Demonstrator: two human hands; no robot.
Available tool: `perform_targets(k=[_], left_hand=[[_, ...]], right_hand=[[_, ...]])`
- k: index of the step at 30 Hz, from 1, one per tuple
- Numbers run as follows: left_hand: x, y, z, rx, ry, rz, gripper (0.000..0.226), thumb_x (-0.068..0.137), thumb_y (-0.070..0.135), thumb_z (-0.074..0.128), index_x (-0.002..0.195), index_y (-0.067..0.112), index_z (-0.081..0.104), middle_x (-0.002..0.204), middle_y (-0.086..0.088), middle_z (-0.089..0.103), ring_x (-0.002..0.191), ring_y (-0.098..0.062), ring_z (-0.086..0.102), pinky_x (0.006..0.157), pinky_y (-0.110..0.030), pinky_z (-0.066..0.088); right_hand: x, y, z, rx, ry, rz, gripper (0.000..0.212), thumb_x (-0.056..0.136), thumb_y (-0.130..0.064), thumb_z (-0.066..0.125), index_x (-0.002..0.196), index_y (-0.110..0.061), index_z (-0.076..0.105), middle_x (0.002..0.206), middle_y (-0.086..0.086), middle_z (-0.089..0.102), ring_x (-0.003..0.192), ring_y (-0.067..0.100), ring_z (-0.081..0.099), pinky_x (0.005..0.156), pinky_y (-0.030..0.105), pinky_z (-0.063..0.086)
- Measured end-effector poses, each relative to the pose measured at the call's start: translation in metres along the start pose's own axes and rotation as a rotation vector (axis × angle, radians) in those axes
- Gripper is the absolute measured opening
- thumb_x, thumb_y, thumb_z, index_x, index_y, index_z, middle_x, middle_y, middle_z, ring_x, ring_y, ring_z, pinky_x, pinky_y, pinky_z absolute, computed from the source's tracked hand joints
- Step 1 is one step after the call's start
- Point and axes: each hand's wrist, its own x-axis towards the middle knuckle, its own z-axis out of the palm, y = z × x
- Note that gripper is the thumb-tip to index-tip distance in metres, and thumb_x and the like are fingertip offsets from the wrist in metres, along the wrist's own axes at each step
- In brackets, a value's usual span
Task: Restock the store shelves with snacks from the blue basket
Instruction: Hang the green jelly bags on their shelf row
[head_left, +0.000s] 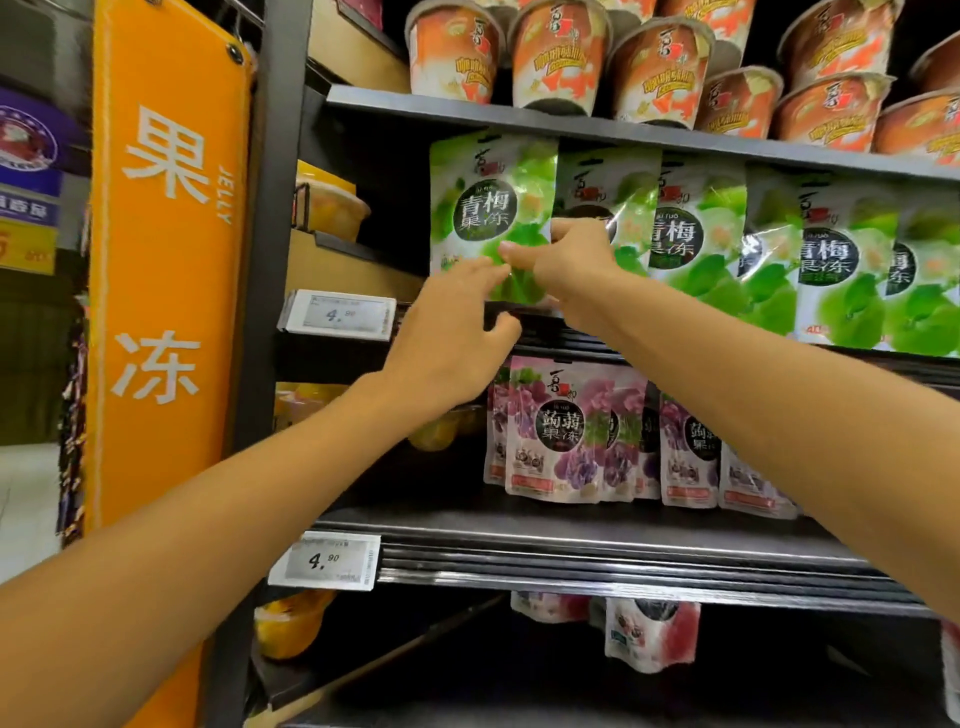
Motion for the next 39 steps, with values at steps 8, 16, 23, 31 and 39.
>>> perform_targets(k=[8, 16, 23, 31, 39], left_hand=[[-0.008, -0.008, 0.014, 0.257, 0.056, 0.076, 0.045, 0.094, 0.027, 0.052, 0.137, 0.014, 0.056, 0.142, -0.002, 0.052, 0.134, -0.016, 0.043, 0.122, -0.039, 0.009], [-0.010, -0.003, 0.020, 0.243, 0.092, 0.089, 0.039, 0.093, 0.027, 0.054, 0.130, 0.018, 0.061, 0.133, -0.001, 0.056, 0.126, -0.017, 0.049, 0.122, -0.040, 0.008], [-0.009, 0.000, 0.019, 0.233, 0.116, 0.095, 0.038, 0.093, 0.026, 0.055, 0.129, 0.019, 0.061, 0.134, 0.000, 0.055, 0.127, -0.019, 0.045, 0.122, -0.039, 0.006], [-0.011, 0.010, 0.021, 0.182, 0.084, 0.085, 0.038, 0.093, 0.026, 0.055, 0.130, 0.019, 0.060, 0.136, 0.001, 0.055, 0.131, -0.017, 0.043, 0.123, -0.039, 0.007], [-0.035, 0.021, 0.026, 0.016, 0.074, 0.095, 0.037, 0.092, 0.018, 0.058, 0.129, 0.018, 0.059, 0.135, 0.003, 0.056, 0.131, -0.013, 0.043, 0.124, -0.033, 0.007]], right_hand=[[-0.003, 0.011, -0.030, -0.248, 0.038, -0.147, 0.024, 0.085, -0.012, 0.076, 0.102, 0.003, 0.067, 0.098, 0.013, 0.068, 0.085, 0.026, 0.071, 0.078, 0.042, 0.061], [-0.007, 0.019, -0.071, -0.609, 0.265, -0.325, 0.018, 0.086, -0.023, 0.068, 0.101, -0.013, 0.071, 0.104, 0.011, 0.072, 0.086, 0.027, 0.069, 0.079, 0.040, 0.057], [-0.003, 0.038, -0.099, -0.846, 0.354, -0.169, 0.032, 0.086, -0.034, 0.066, 0.071, -0.005, 0.066, 0.066, 0.007, 0.060, 0.062, 0.027, 0.054, 0.059, 0.029, 0.038], [-0.004, 0.040, -0.079, -0.869, 0.394, -0.233, 0.019, 0.087, -0.032, 0.065, 0.089, -0.016, 0.076, 0.087, 0.004, 0.072, 0.074, 0.025, 0.057, 0.065, 0.030, 0.033], [-0.013, 0.050, -0.093, -0.824, 0.369, -0.220, 0.014, 0.090, -0.034, 0.062, 0.091, -0.027, 0.075, 0.097, -0.002, 0.075, 0.093, 0.023, 0.067, 0.070, 0.029, 0.034]])
